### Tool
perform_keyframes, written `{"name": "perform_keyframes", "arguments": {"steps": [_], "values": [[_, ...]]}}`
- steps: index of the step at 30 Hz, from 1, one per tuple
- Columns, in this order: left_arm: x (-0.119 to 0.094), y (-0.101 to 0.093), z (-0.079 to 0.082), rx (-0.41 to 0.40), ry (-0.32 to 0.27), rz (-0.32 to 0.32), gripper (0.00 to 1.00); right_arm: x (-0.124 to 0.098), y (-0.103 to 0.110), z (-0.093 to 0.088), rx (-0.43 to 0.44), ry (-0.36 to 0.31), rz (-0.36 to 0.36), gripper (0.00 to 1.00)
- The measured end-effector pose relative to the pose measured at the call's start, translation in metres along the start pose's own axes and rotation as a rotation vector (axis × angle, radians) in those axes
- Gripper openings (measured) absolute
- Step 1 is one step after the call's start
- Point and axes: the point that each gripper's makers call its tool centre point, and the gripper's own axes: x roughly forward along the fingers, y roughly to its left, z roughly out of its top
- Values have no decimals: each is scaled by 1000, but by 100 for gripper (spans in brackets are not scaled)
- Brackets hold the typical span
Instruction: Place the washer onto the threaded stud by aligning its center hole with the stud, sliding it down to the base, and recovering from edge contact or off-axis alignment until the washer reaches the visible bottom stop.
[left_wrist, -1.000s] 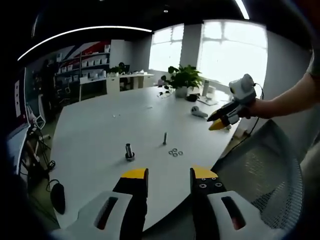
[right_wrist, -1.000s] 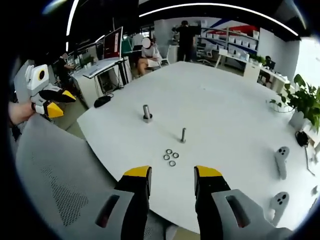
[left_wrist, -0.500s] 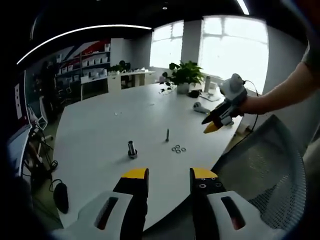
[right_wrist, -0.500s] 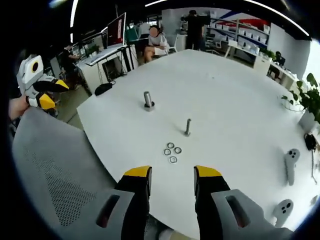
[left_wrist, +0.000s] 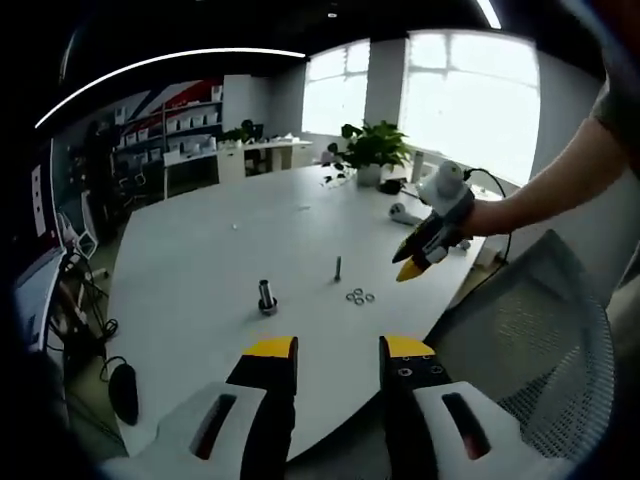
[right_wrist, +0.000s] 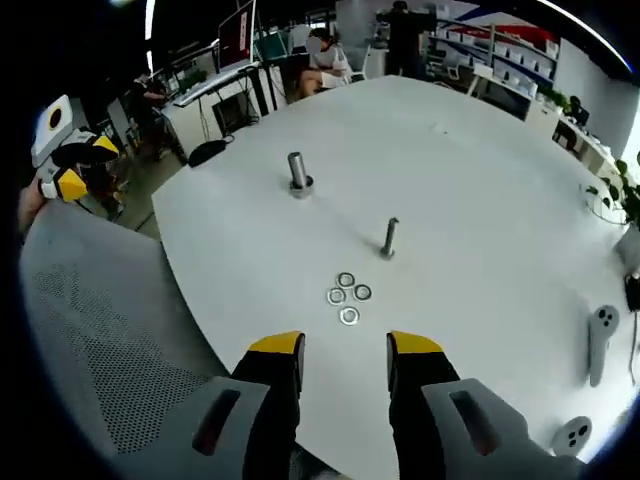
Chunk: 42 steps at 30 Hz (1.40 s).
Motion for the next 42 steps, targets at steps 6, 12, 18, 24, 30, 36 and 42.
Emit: {"name": "perform_keyframes", "arguments": {"steps": [6,12,18,24,30,36,42], "values": [[0,-1,-3,-5,13,-9,30,11,-1,2,-28,32,12,34],[0,1,-1,-20,3,-5,30,23,-5,-4,-40,80,22,34],[0,1,-1,-16,3,-2,30,32,-7,-10,-52,120,31,34],[0,1,-2,-19,5,-1,29,39,-1,-12,-44,145,58,31],[-1,2,-3,-19,6,1,29,45,-2,-9,-61,168,56,31],[-2,3,-1,-20,-1,4,29,52,-4,-10,-72,194,57,31],[-2,3,-1,-23,0,4,29,58,-2,-17,-138,245,64,29]]}}
